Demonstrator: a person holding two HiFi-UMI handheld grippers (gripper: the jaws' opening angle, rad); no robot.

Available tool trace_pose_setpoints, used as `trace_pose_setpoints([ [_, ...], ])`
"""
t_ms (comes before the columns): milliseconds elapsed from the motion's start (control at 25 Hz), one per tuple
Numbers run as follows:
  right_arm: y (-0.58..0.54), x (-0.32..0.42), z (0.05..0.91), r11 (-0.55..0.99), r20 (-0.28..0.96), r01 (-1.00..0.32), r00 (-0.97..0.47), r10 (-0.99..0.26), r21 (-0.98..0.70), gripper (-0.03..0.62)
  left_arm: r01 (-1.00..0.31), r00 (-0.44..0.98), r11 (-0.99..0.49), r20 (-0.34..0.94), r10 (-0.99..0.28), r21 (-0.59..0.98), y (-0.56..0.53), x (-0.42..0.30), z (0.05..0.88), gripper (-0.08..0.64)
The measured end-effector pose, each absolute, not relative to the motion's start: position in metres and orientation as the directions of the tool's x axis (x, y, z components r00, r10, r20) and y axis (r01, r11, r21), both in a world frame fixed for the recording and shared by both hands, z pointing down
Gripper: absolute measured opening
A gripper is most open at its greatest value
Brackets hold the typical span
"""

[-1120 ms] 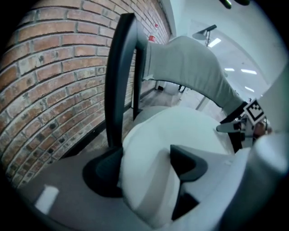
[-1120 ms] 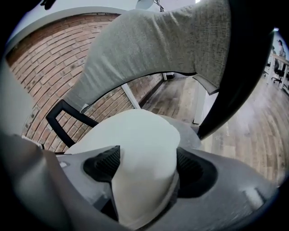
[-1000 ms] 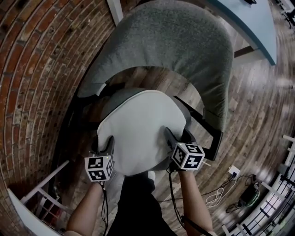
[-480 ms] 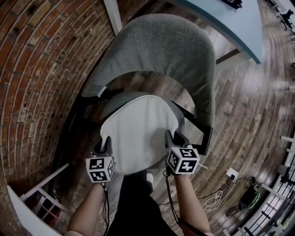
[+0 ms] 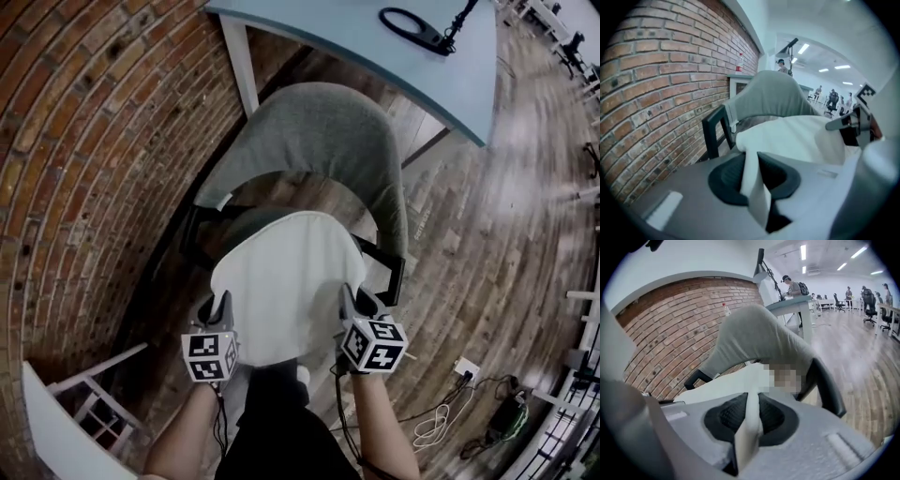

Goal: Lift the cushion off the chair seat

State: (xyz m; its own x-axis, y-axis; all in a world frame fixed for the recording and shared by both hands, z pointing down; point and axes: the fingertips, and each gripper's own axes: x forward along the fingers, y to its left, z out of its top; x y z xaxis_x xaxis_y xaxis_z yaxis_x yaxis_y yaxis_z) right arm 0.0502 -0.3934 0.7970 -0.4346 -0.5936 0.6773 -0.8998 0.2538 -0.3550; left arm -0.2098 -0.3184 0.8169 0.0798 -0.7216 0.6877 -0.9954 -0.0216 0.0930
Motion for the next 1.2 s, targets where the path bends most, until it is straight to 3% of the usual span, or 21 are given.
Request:
trace_pose_setpoints([
  [800, -0.29, 0.096, 0.496, 0.327, 0.492, -0.888, -0.453, -0.744, -0.323, 0.061, -0.997, 0.078, -0.052, 0.531, -0.844, 0.063, -0.229, -0.17, 0.518, 0.046],
  [1200, -0.244, 0.101, 0.425, 0.364, 0.441, -0.893, -0.449, -0.777, -0.267, 0.061, -0.996, 0.087, -0.06, 0.489, -0.868, 0.071, -0.19, -0.164, 0.454, 0.046],
])
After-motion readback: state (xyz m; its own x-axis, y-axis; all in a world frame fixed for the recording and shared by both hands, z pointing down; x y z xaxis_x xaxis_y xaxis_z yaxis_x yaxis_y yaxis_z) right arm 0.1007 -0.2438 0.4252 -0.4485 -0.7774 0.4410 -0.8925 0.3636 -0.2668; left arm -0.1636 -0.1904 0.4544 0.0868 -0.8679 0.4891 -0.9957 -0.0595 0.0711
